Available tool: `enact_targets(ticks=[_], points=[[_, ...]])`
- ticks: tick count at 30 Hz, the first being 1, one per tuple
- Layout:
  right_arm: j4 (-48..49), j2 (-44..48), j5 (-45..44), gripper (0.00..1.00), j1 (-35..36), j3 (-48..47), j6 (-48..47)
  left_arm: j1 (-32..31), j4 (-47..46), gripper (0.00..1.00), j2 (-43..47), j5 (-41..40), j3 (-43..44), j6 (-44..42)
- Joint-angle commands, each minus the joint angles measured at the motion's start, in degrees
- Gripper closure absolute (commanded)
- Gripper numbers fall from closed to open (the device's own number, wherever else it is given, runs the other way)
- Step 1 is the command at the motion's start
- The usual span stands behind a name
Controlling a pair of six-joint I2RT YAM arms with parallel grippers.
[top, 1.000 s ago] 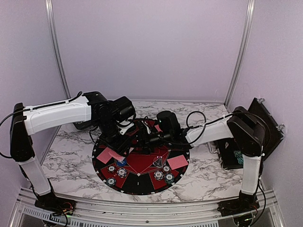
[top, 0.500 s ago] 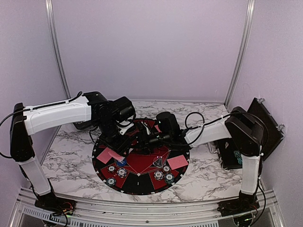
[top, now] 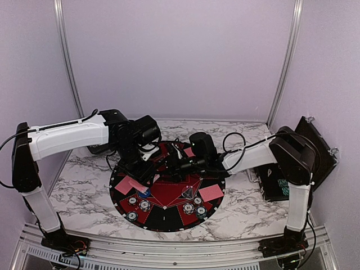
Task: Distribute texas hold em gaming equipment
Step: Pick up the poker card from the face-down deck piles.
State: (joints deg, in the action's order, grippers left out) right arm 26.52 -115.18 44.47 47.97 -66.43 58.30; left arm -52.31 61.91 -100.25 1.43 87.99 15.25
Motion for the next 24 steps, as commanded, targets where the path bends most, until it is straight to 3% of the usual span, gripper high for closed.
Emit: enact_targets(ticks=[1,14,24], points=[[-2.2,1.9,-2.0,0.49,-1.0,0.7,-1.5,-0.3,1.3,0.47,2.8,-0.4,0.1,0.4],[0.1,4.9,-1.0,0.45,-0.3,0.2,-1.0,-0.3,1.3,0.47,2.4,-0.3,0.0,0.3],[0.4,0.4,0.0,0.42,2.1,-2.4,-0.5,-0.3,1.3,0.47,2.5,-0.4,0.4,0.2]])
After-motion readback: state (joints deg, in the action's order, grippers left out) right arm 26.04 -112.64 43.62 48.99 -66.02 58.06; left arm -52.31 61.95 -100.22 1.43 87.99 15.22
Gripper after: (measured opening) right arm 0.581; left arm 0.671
